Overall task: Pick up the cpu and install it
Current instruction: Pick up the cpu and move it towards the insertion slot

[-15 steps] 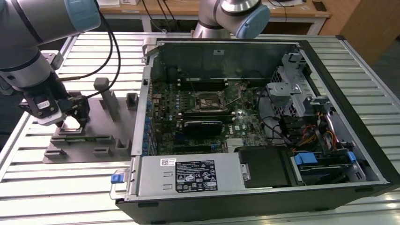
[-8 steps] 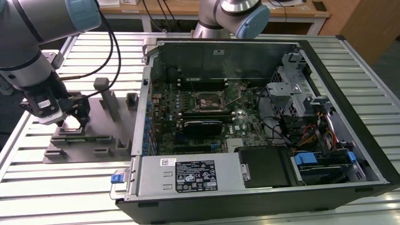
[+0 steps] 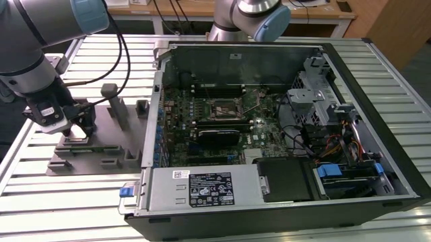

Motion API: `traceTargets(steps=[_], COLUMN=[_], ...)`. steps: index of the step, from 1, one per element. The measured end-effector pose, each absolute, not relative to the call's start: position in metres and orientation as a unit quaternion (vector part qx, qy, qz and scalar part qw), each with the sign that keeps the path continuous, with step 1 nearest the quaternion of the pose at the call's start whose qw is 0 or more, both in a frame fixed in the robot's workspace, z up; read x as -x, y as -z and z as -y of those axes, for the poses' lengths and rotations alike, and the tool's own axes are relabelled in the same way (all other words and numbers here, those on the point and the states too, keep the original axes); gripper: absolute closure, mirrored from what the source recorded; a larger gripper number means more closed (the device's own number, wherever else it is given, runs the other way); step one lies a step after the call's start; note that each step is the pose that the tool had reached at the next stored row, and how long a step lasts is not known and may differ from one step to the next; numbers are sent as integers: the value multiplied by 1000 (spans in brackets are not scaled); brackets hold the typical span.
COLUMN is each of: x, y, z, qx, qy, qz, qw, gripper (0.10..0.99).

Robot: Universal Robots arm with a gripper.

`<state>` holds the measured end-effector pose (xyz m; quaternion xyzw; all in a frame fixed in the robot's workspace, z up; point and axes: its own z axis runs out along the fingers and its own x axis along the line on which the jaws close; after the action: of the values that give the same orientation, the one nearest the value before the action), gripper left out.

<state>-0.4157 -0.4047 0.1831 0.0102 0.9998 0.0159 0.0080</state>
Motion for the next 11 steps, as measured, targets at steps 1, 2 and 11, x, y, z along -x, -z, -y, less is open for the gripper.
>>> traceTargets(steps=[1, 2, 11], x=[416, 416, 416], y=[-183, -183, -189], z=[405, 405, 404], qx=[-10, -10, -10], qy=[-16, -16, -16], qz=[-1000, -1000, -1000], qw=[8, 8, 8], gripper=[545, 545, 545])
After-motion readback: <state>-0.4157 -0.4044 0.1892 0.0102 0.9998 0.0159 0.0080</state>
